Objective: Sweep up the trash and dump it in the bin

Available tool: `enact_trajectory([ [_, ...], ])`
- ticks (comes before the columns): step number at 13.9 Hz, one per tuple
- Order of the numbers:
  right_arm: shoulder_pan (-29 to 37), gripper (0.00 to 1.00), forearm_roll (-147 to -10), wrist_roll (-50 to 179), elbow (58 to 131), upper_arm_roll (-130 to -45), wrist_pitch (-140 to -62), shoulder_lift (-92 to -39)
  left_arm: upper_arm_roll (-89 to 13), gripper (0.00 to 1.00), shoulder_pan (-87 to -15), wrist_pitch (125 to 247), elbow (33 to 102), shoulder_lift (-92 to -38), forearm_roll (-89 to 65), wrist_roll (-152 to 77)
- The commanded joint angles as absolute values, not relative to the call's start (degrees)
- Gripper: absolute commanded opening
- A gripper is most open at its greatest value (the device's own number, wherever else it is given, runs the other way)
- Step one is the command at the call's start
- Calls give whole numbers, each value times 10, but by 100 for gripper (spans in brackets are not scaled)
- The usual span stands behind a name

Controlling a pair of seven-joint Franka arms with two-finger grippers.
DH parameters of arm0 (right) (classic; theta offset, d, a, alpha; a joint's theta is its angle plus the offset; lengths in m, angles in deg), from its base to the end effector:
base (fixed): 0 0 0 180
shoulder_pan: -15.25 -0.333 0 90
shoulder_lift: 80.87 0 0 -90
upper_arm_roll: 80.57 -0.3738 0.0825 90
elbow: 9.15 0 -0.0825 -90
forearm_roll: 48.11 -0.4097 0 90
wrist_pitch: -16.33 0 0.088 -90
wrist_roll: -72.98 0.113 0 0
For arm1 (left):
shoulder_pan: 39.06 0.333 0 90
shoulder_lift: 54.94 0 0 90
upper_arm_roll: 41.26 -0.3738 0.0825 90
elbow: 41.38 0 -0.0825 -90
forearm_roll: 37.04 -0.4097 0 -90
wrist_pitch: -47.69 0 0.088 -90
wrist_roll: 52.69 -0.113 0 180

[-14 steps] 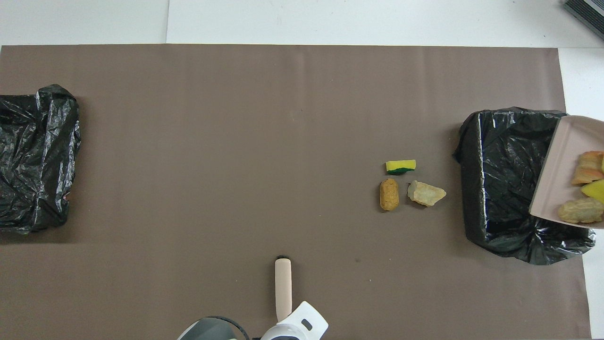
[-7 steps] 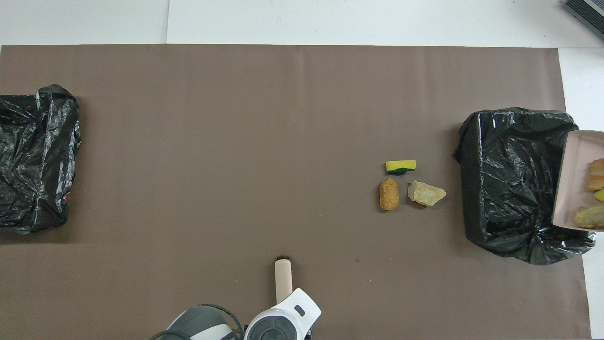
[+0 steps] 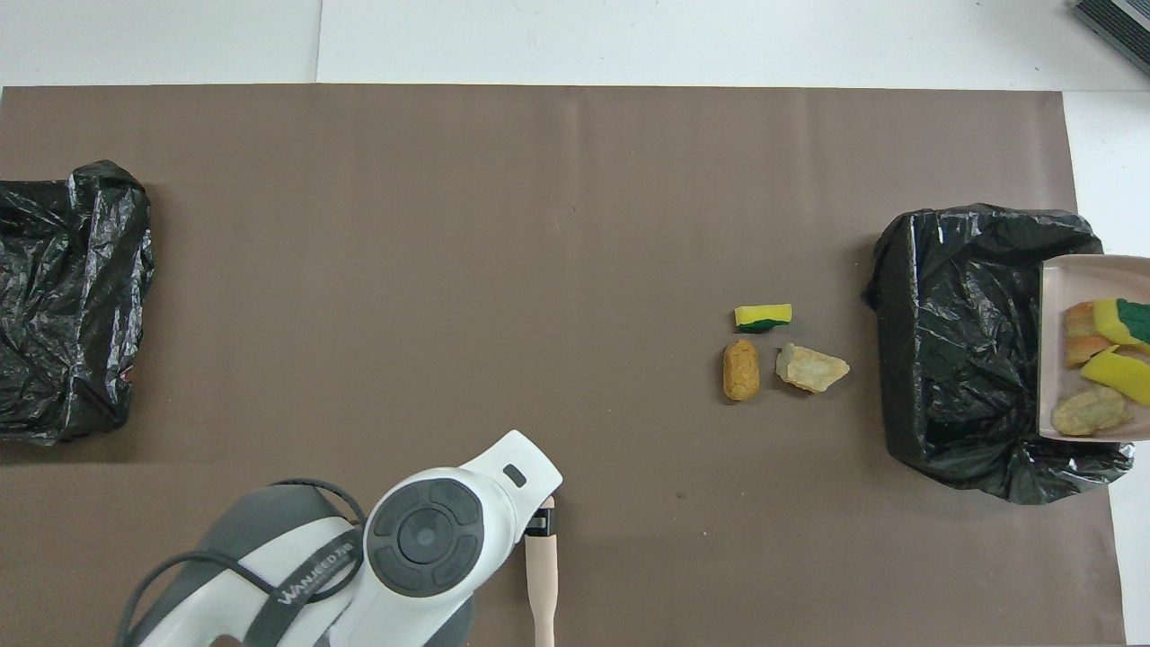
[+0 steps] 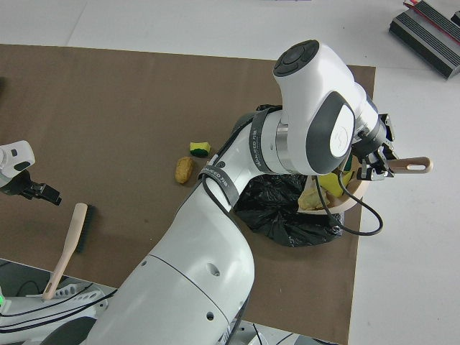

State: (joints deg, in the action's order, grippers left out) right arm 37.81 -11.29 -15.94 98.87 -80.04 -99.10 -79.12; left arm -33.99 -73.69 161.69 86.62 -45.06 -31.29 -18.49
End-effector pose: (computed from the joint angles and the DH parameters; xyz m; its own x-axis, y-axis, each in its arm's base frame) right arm 0.5464 -0.2747 0.5515 0.1460 0.8129 -0.5638 0.9871 -0.1575 0.0286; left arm 0.3642 -0.3388 0.4755 0.9912 -0.0877 -0.0988 -0.0868 -0.9961 0.0135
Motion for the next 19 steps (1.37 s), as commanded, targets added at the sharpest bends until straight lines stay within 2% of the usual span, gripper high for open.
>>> enact_trajectory([
  [1,370,0,-96,-139,1002,-800,-994,-800,-335,100,-660,1528,775,-452,-321,-279],
  [4,345,0,-55,-134,1005,-800,-988,-801,-336,100,-595,1490,703,-456,-333,-351],
  [10,344,0,-2,-108,1009,-800,-978,-800,-339,100,-494,1344,545,-462,-363,-479],
  [15,318,0,35,-75,1001,-801,-943,-800,-342,100,-444,1259,433,-528,-357,-501],
  [19,315,0,45,-77,991,-802,-934,-800,-342,100,-431,1263,426,-534,-356,-515],
])
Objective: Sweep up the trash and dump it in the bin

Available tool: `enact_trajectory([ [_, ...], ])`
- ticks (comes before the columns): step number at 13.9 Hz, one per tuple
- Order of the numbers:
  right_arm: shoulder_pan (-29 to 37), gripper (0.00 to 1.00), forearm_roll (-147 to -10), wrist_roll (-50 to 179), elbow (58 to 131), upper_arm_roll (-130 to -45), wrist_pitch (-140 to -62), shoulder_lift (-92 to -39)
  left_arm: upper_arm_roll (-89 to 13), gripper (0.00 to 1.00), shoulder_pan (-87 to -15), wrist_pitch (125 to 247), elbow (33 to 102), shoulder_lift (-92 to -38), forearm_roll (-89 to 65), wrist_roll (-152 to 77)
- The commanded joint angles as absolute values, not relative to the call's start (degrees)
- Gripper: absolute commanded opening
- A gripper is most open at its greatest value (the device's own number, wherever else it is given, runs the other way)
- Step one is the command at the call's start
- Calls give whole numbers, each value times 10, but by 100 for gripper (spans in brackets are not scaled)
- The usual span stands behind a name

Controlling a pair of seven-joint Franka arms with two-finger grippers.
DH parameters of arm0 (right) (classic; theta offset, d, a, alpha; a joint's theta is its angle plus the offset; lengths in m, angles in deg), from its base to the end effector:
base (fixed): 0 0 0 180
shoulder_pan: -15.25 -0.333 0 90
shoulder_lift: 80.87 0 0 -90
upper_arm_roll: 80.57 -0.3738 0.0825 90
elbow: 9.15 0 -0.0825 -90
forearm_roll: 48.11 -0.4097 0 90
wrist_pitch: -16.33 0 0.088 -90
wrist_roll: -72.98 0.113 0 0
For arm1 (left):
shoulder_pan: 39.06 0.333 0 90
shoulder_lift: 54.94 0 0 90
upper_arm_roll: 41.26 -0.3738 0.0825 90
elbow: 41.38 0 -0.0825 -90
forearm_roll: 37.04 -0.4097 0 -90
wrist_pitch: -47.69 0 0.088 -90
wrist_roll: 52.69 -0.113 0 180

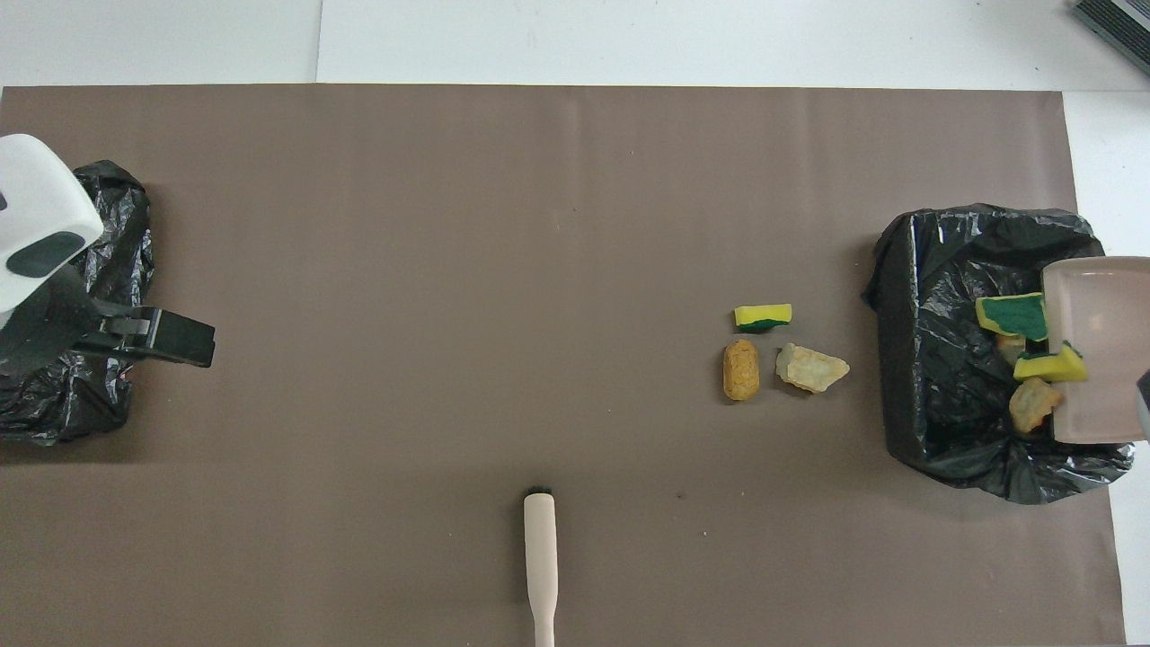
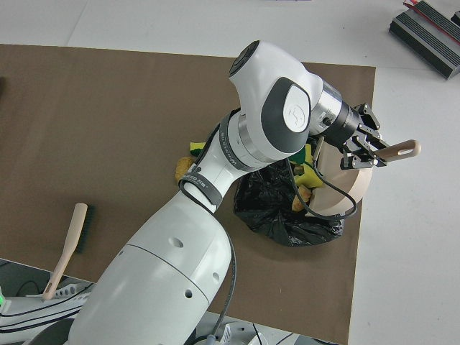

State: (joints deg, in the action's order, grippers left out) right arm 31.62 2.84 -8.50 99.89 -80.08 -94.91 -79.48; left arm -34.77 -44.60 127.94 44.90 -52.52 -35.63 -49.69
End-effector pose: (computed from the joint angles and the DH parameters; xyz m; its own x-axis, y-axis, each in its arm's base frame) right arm 0.5609 -0.2295 0.5527 0.0713 0.6728 -0.7364 0.9941 -0.1081 -0.0025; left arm 0.5330 -0.1186 0.7174 0.9850 -0.1602 -0.0641 -0.1595 -0.9871 0.0164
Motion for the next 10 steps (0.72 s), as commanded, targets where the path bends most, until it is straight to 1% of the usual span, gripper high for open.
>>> enact_trajectory([
  [1,319,0,44,-79,990,-801,-927,-801,-342,100,-431,1266,426,-532,-357,-542],
  [3,325,0,33,-100,978,-797,-925,-805,-344,100,-431,1266,428,-527,-359,-579],
  [5,327,0,11,-127,944,-795,-890,-815,-346,100,-430,1264,430,-525,-362,-580],
  [7,328,0,-45,-144,913,-793,-856,-827,-347,100,-430,1261,431,-525,-362,-582],
  [9,327,0,-84,-135,904,-795,-838,-843,-347,100,-430,1259,433,-521,-362,-584],
  [10,327,0,-115,-111,896,-798,-823,-842,-347,100,-430,1258,434,-521,-362,-584],
])
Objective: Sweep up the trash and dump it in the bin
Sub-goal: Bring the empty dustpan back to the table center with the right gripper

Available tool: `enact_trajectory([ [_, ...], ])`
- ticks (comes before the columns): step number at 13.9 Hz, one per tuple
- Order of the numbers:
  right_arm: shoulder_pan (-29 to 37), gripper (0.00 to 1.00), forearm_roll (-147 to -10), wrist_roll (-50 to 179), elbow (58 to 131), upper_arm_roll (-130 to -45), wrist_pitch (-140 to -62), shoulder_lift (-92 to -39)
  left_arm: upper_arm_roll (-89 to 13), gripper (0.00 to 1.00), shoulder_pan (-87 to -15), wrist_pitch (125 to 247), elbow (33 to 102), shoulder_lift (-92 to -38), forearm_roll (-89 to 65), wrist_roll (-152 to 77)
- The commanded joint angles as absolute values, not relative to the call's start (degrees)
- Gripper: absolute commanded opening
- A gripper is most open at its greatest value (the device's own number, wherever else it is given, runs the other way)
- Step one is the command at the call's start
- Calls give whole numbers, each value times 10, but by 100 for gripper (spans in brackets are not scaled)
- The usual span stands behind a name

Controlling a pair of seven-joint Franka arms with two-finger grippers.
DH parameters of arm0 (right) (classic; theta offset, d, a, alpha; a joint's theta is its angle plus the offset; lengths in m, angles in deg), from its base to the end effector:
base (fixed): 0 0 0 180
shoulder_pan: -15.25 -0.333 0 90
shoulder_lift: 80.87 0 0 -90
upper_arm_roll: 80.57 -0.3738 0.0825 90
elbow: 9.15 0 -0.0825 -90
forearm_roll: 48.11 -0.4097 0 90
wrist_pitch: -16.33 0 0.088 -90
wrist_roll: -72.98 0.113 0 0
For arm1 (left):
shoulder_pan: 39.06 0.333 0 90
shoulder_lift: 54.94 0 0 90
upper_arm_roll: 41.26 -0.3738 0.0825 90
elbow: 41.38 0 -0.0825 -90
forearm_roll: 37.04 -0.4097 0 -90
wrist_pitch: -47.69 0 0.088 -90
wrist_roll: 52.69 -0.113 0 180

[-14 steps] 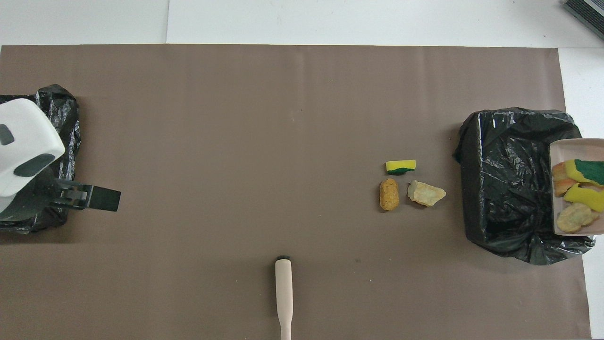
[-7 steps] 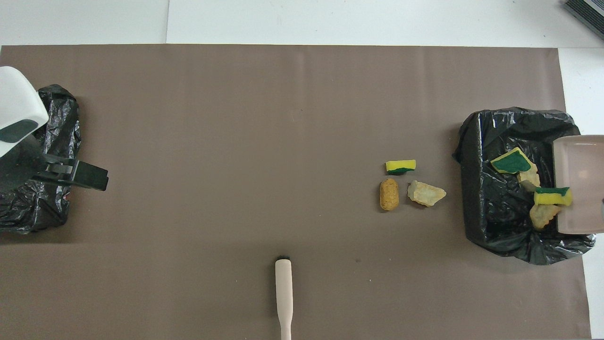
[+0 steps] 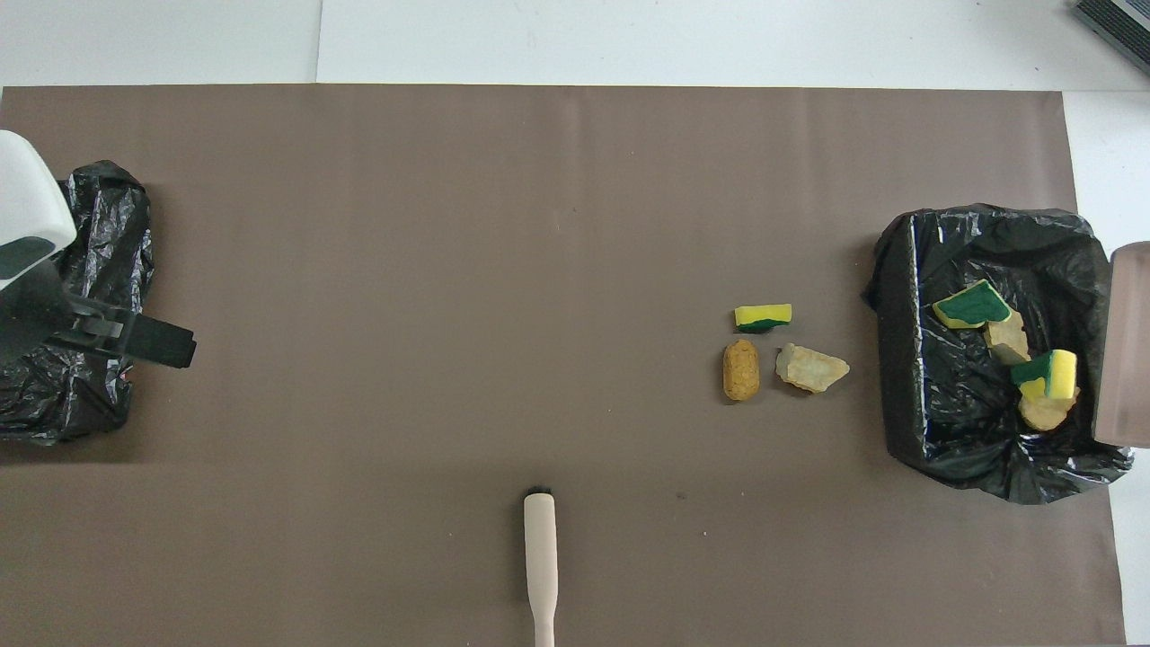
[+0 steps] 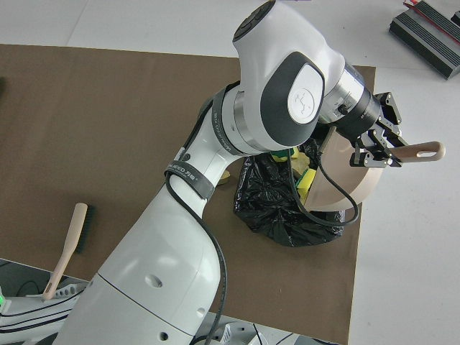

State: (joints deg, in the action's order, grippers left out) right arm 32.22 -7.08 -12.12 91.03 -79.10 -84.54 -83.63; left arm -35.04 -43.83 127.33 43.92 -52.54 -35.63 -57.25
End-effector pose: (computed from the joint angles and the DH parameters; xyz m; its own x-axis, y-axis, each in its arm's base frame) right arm 0.5295 -0.2423 0.6546 0.2416 0.7237 -0.6464 0.9633 -0.2592 0.0699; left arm 0.5337 -0.1086 0.7245 0.9608 -0.2717 -0.0553 -0.2707 -0.9623 0.0244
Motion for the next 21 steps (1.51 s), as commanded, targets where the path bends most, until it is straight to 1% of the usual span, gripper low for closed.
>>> enact_trajectory([
  [1,324,0,-146,-75,896,-800,-812,-842,-347,100,-430,1258,433,-521,-362,-584],
  [3,309,0,-198,18,900,-807,-789,-846,-347,100,-430,1257,434,-520,-362,-583],
  [4,290,0,-218,77,903,-817,-778,-846,-347,100,-429,1257,434,-520,-362,-583],
  [7,206,0,-267,304,903,-837,-740,-849,-348,100,-429,1256,441,-516,-362,-583],
  [10,121,0,-319,517,904,-840,-741,-834,-349,100,-430,1256,441,-515,-362,-582],
  [13,61,0,-377,723,899,-840,-773,-791,-350,100,-430,1256,448,-512,-362,-582],
  [16,-24,0,-421,937,889,-840,-831,-718,-350,100,-430,1256,448,-512,-362,-582],
  [18,-38,0,-484,1002,845,-840,-854,-675,-350,100,-430,1256,448,-512,-362,-582],
  [20,-90,0,-493,1090,815,-841,-872,-631,-350,100,-430,1257,448,-512,-362,-582],
  [21,-102,0,-498,1123,807,-843,-896,-614,-350,100,-430,1257,448,-512,-362,-582],
])
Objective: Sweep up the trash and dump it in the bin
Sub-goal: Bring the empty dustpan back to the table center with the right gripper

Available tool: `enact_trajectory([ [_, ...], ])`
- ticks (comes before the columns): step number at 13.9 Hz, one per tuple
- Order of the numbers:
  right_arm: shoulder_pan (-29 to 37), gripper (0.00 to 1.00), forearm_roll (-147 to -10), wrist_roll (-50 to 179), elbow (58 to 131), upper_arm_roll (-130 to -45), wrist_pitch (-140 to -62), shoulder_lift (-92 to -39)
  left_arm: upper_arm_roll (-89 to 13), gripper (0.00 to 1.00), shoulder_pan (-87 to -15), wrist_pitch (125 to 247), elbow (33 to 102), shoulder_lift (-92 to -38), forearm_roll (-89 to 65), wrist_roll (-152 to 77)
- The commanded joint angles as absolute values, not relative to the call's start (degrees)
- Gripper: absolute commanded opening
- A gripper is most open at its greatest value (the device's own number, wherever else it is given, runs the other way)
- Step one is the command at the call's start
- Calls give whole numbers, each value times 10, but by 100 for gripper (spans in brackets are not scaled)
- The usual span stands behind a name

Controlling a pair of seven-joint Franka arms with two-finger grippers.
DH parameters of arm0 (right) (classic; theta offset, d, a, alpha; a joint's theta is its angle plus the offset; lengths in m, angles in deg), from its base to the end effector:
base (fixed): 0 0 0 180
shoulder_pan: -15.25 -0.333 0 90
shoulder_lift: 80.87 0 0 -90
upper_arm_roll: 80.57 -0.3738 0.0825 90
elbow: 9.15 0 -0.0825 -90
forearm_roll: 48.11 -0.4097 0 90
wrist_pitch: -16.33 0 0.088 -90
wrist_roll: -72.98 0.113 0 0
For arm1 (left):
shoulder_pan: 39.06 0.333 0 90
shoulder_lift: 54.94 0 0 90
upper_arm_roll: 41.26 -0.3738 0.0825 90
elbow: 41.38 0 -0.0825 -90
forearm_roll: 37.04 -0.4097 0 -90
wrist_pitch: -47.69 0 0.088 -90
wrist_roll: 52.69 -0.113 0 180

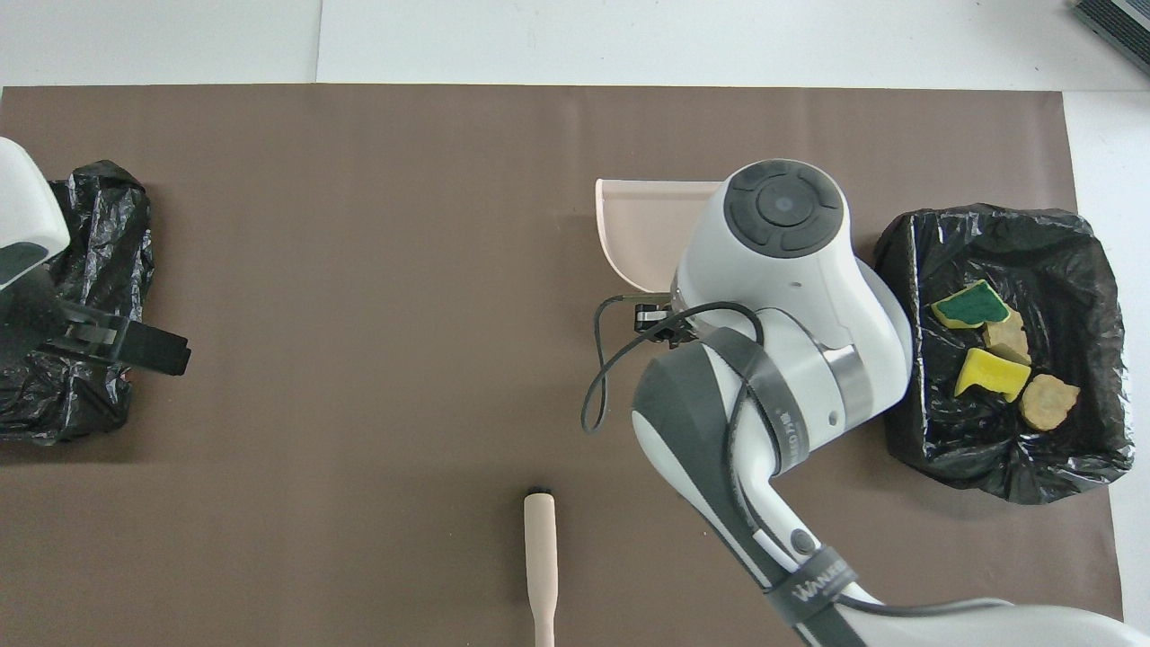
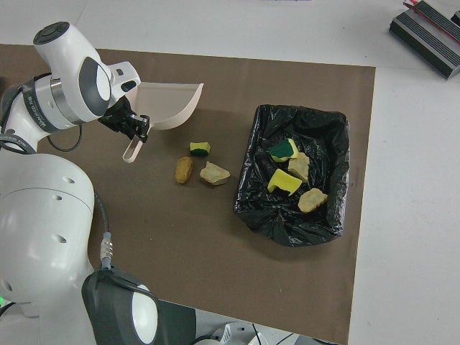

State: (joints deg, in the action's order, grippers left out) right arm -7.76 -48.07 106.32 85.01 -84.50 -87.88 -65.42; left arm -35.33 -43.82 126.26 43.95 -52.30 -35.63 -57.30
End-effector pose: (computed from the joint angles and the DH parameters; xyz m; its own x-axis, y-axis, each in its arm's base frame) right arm 0.5990 0.2993 0.4911 0.9896 -0.1140 -0.0878 -0.1112 -0.9931 0.0367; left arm 0.5305 -0.1052 0.7250 0.9609 -0.2677 -0.0702 -0.2665 -0.9635 0.0254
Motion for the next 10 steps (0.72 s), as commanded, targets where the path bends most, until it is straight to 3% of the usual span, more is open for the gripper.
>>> enact_trajectory([
  [1,-121,0,-512,1140,806,-844,-918,-601,-350,100,-430,1257,448,-512,-362,-582],
  [4,-177,0,-511,1159,786,-844,-947,-552,-350,100,-430,1257,448,-512,-362,-582],
  [10,-184,0,-510,1149,777,-844,-992,-524,-350,100,-430,1258,448,-512,-362,-582],
])
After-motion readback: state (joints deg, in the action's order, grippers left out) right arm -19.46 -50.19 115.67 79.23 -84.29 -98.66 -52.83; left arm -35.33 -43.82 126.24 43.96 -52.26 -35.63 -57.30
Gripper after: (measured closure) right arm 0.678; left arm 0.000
